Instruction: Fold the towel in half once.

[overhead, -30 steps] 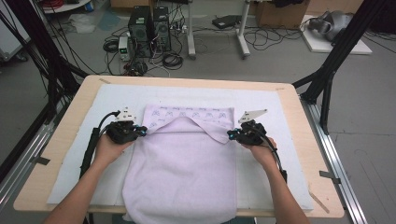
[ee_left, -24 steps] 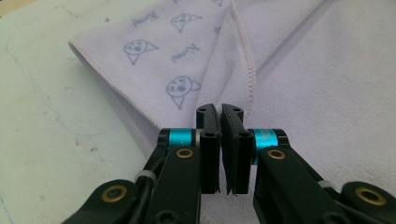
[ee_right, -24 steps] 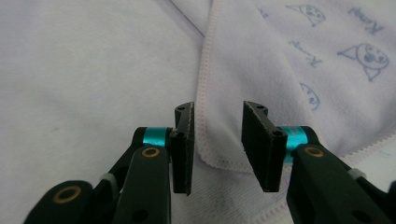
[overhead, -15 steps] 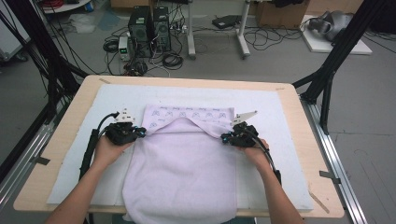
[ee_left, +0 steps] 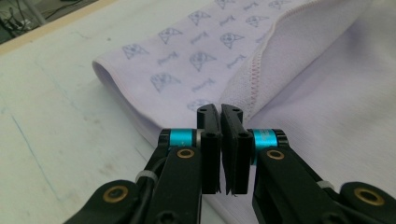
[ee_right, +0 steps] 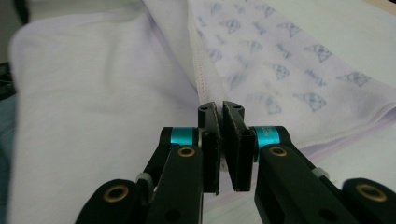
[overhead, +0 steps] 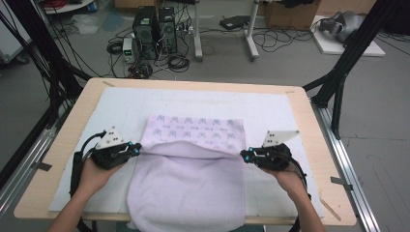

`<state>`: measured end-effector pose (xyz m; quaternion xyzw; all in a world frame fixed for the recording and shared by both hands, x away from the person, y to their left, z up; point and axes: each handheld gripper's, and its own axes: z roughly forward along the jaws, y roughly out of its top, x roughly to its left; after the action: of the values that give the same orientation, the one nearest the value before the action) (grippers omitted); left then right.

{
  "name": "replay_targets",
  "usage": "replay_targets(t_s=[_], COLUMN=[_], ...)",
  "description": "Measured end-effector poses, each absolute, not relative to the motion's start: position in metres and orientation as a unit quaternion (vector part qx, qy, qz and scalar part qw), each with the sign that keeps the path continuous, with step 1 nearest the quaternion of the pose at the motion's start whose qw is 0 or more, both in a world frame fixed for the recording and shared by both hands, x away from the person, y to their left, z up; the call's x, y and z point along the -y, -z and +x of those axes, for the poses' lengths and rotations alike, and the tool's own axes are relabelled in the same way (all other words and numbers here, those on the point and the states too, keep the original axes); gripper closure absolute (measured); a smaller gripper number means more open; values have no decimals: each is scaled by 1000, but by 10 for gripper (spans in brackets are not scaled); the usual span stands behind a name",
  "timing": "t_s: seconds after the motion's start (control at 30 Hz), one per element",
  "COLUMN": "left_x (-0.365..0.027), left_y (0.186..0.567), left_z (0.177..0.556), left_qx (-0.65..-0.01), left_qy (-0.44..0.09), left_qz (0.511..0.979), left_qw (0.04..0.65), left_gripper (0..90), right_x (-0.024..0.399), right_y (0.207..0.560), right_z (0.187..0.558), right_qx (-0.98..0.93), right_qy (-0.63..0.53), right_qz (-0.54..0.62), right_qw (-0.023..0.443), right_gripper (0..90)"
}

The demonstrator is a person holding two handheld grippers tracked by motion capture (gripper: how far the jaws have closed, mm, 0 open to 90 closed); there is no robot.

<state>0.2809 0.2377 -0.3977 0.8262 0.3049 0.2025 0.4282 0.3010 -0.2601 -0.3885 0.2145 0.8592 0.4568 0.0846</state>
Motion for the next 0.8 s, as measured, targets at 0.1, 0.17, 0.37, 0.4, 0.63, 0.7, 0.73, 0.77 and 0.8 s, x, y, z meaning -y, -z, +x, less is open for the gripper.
replay_targets(t_s=[0.1,0.17,0.37,0.4,0.63,0.7,0.73,0.77,0.8], left_x=[-244,-248,-252,-252,-240,-236,-233,-231,-232], left_y=[403,406,414,414,406,406,407,409,412], left_z=[253,234,211,214,274,297,308,320,332], left_qx=[-300,-300,-293,-298,-315,-333,-336,-348,-359], left_qy=[-191,-180,-146,-146,-172,-175,-187,-192,-180], left_qz=[830,832,845,843,830,822,823,819,815], left_qw=[429,430,422,423,427,428,418,413,419], left_gripper=[860,860,772,694,523,505,499,501,518], right_x=[259,256,255,256,257,254,253,253,252], right_y=[394,396,402,403,399,400,401,402,402], right_z=[276,260,235,240,306,329,339,349,358], right_qx=[-863,-866,-869,-868,-854,-859,-857,-856,-858], right_qy=[-461,-461,-463,-462,-455,-429,-426,-423,-411], right_qz=[196,185,169,180,241,264,274,280,286], right_qw=[75,61,33,38,79,98,99,102,112], right_gripper=[856,856,708,669,525,475,469,462,438])
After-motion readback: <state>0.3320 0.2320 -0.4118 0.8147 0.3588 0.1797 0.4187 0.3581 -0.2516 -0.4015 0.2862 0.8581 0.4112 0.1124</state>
